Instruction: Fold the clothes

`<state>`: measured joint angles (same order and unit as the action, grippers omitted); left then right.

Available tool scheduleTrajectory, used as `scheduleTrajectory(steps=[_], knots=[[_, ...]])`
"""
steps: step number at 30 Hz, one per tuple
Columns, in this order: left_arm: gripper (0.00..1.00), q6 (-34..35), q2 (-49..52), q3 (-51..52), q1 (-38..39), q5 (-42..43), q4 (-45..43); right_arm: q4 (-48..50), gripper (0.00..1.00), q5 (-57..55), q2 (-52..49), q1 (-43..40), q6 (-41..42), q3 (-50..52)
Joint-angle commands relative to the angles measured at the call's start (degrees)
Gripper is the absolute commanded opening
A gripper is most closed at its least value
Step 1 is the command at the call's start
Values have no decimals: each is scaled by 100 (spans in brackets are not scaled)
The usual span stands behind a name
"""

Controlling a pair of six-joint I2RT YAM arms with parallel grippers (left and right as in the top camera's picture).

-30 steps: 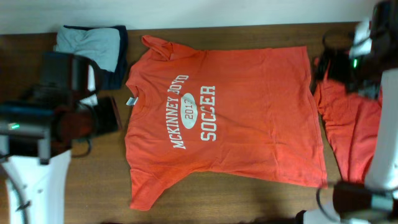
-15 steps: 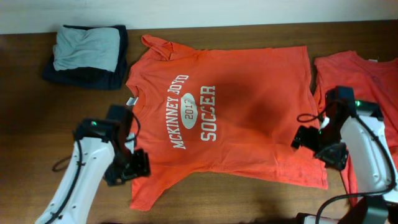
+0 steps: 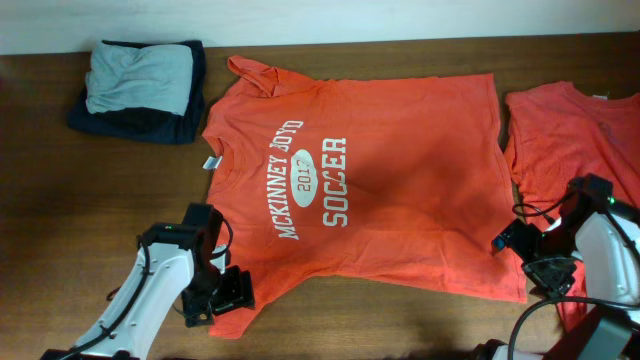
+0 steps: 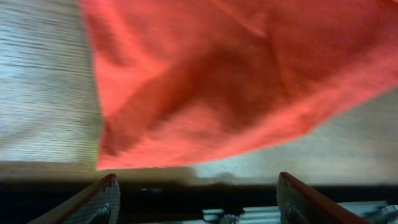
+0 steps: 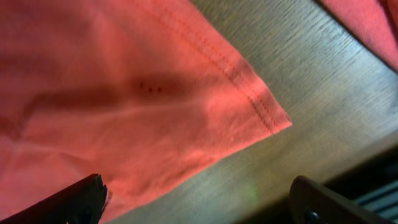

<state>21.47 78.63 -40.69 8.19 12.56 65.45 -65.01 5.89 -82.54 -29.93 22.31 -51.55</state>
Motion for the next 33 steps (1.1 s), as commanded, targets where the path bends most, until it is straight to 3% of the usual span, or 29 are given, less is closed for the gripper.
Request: scheduleTrajectory(steps=[1,7,13,15,18,20,21,22,23,33], knots=[[80,343,-55,55,-9,-455,-74,210,99,168,96,-133,72,299],[78,332,116,304,-9,-553,-490,658,99,341,92,-131,70,662],[63,299,151,723,-7,-411,-721,684,99,337,92,-131,48,662],[51,203,151,765,-7,-291,-761,741,99,339,92,-131,48,662],[48,208,151,778,-4,-271,-758,743,99,341,92,-131,48,662],[39,210,151,778,-4,-273,-758,743,99,339,92,-131,46,662],[29,210,151,778,-4,-273,-761,743,99,339,92,-131,37,662],[6,210,151,778,-4,-273,-765,745,99,339,92,-131,-39,662],[1,210,151,778,-4,-273,-765,745,99,334,92,-131,-94,660],[0,249,151,741,-4,-273,-841,393,99,-247,120,-238,98,358]])
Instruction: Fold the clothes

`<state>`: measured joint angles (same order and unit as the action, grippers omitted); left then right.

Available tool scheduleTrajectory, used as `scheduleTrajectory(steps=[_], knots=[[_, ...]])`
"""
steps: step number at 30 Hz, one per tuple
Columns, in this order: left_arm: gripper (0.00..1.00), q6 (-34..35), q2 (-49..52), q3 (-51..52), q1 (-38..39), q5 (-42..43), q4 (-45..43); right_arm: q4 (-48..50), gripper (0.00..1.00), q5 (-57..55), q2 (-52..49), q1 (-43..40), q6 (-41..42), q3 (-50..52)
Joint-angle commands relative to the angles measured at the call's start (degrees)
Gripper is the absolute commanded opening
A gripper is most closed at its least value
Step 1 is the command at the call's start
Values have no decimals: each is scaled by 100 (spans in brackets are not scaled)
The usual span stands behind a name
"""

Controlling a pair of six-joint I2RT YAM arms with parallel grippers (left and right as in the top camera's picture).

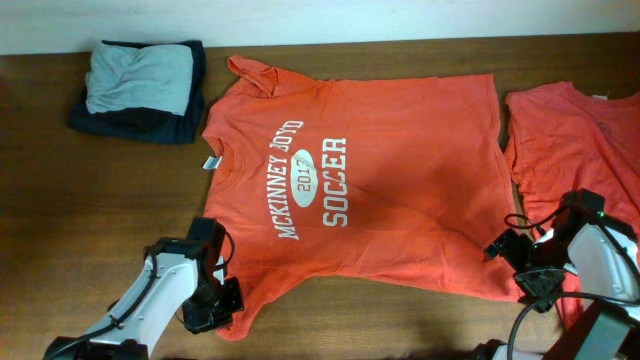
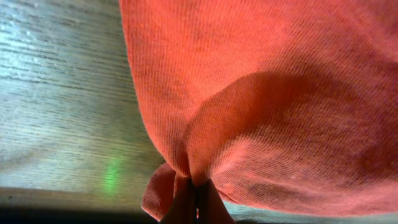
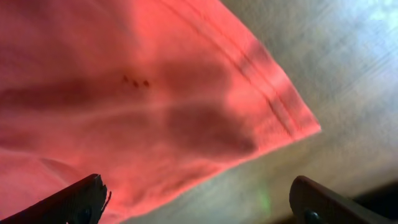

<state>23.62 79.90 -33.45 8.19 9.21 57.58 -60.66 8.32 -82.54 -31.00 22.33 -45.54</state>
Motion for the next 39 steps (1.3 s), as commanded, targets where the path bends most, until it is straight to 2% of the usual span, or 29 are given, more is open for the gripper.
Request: scheduleTrajectory(steps=[1,5,8,17,18,24,26,27,28,31,32,39], knots=[[1,35,24,17,-4,61,-83,-61,99,-780,120,-201,136,-306],[4,37,24,17,-7,98,-131,31,99,-1005,118,-645,509,-273],[5,37,24,9,-9,107,-162,321,99,-638,111,-896,542,-92],[9,37,24,-2,-9,107,-164,1141,100,-382,107,-905,544,629],[9,37,24,-2,-9,107,-164,1268,98,-382,107,-905,544,748],[9,37,24,-2,-9,105,-162,1639,78,-382,107,-905,564,1099],[9,37,24,-2,-9,107,-162,1639,68,-380,107,-905,564,1099],[9,37,24,-2,-9,107,-162,1641,59,-380,107,-905,564,1099],[3,39,24,-2,-9,109,-162,1652,48,-380,107,-905,562,1099],[1,203,24,-48,-9,216,-144,1655,8,-380,107,-905,562,1099],[1,254,24,-114,-9,264,-138,1655,4,-374,107,-905,560,1099],[1,155,24,-1191,-9,103,240,1392,4,525,109,-903,44,721]])
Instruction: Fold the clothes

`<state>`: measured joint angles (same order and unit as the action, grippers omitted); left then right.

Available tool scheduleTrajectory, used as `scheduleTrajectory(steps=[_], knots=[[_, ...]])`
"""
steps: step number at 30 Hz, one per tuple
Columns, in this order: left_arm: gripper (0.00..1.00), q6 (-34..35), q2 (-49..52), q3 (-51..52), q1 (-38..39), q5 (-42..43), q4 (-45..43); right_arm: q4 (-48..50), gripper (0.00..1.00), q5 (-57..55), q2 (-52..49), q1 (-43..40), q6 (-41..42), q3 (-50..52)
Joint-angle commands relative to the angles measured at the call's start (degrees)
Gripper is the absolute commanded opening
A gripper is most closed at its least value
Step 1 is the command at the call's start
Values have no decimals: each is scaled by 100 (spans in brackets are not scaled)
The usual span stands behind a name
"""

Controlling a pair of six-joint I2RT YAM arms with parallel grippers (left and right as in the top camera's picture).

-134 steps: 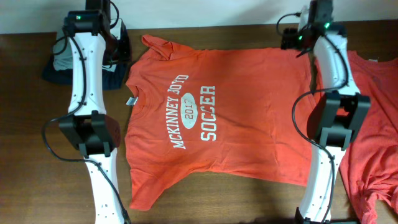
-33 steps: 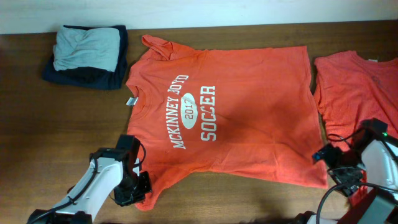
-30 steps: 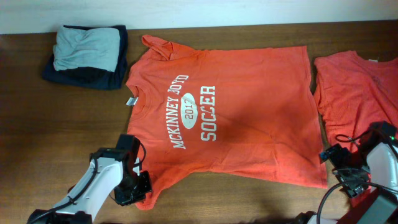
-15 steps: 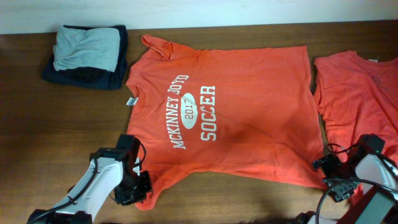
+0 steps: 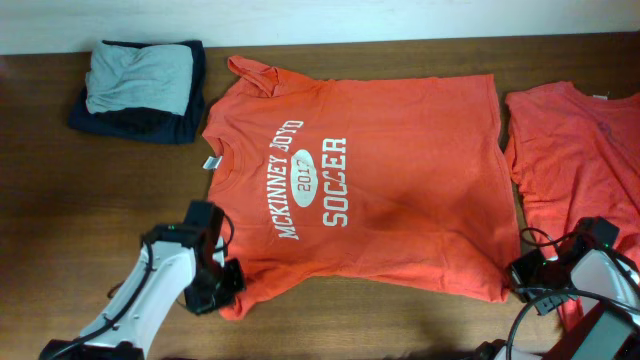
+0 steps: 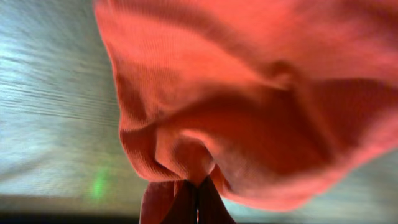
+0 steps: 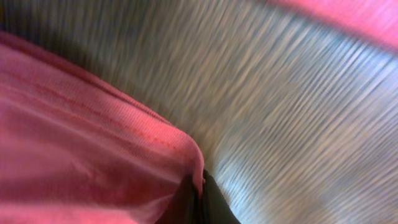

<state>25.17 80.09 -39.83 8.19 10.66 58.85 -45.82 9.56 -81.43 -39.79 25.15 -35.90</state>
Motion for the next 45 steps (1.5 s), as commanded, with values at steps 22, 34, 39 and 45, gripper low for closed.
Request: scheduleTrajectory(steps=[22,34,39,45], knots=[[1,-297,4,-2076,-9,-922,-940,-245,4,417,-4,977,-216,-1856],[1,-817,4,-2103,-9,-1263,-2238,101,4,415,-407,1021,-173,-2214],[1,-817,70,-2103,-9,-1392,-2546,293,4,444,-715,1145,-232,-2577],[1,-874,472,-2103,-9,-1606,-2944,1025,4,313,-1069,1703,-240,-2579]])
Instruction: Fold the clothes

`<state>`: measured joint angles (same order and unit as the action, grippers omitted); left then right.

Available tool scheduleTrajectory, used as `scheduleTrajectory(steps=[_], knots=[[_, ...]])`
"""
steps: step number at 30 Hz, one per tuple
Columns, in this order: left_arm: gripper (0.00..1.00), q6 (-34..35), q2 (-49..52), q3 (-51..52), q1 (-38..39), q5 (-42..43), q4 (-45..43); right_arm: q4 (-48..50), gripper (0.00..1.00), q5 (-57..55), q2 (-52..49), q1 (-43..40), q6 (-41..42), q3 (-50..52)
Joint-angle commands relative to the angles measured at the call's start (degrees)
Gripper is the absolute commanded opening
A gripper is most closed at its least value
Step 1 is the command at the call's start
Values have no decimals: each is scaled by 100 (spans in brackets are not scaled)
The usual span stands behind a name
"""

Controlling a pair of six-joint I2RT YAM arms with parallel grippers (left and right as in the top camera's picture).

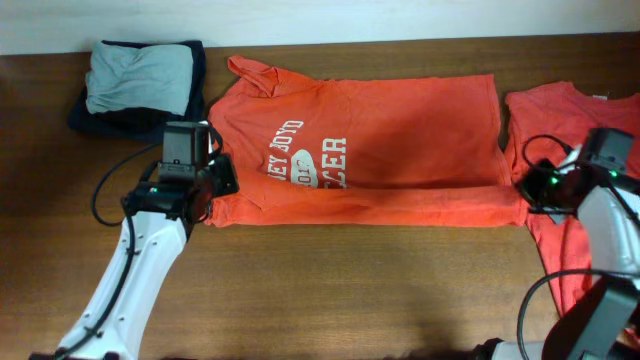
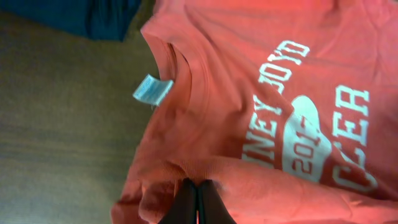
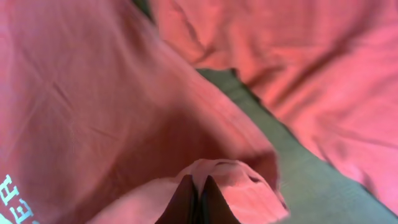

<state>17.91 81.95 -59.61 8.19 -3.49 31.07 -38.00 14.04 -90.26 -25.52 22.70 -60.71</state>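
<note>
An orange T-shirt [image 1: 380,130] with white lettering lies across the table, its near half doubled over the lettering so a straight fold edge [image 1: 360,222] faces the front. My left gripper [image 1: 212,182] [image 2: 196,202] is shut on the shirt's near sleeve, close to the collar and white neck label [image 2: 152,90]. My right gripper [image 1: 530,187] [image 3: 198,202] is shut on the hem corner at the shirt's right side.
A folded stack of grey and navy clothes [image 1: 140,85] sits at the back left. A second orange garment [image 1: 585,150] lies at the right edge, partly under my right arm. Bare wood [image 1: 350,290] stretches along the front of the table.
Both grippers have moved away from the front edge with the shirt's near side in them. That side now lies folded over the lower lettering, where before the shirt lay flat.
Both grippers stood open at the near corners of the flat shirt. Then the left was shut on the sleeve while the right was still open. Then both were shut on cloth near the front edge, and now both hold it over the shirt's middle.
</note>
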Motion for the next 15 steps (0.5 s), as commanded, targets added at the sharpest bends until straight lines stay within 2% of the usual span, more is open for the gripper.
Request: scheduleTrajectory(steps=[1,10,15], knots=[[1,-184,369,-125,-9,-195,-245,306,4,-142,-208,310,4,-98],[1,-728,885,-131,-9,-188,-1176,813,4,-754,-282,505,-146,-98],[1,-935,890,-407,-9,-190,-1259,962,4,-835,-282,505,-146,-98]])
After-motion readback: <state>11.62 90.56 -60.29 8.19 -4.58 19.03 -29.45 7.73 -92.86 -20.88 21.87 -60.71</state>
